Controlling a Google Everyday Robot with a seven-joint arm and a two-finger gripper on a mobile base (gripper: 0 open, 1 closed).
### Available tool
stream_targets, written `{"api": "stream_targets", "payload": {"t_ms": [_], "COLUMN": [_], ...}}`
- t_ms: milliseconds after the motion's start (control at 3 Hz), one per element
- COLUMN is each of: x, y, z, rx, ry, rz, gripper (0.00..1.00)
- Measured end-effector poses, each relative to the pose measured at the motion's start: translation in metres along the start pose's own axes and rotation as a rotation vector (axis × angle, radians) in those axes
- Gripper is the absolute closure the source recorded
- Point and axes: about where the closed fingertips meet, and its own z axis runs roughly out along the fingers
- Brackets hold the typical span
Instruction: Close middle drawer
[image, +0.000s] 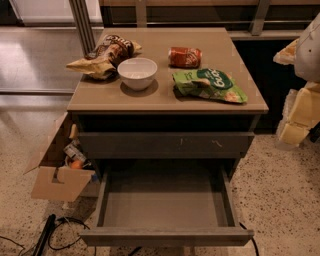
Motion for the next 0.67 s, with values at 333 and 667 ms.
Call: {"api": "stream_targets", "payload": {"t_ms": [333,667], "x": [0.000,0.008], "y": [0.000,0.008], "z": [0.000,0.017], "rx": [0.000,-0.009], "ry": [0.000,-0.022], "rz": [0.000,0.024], "gripper": [0.00,0.00]}}
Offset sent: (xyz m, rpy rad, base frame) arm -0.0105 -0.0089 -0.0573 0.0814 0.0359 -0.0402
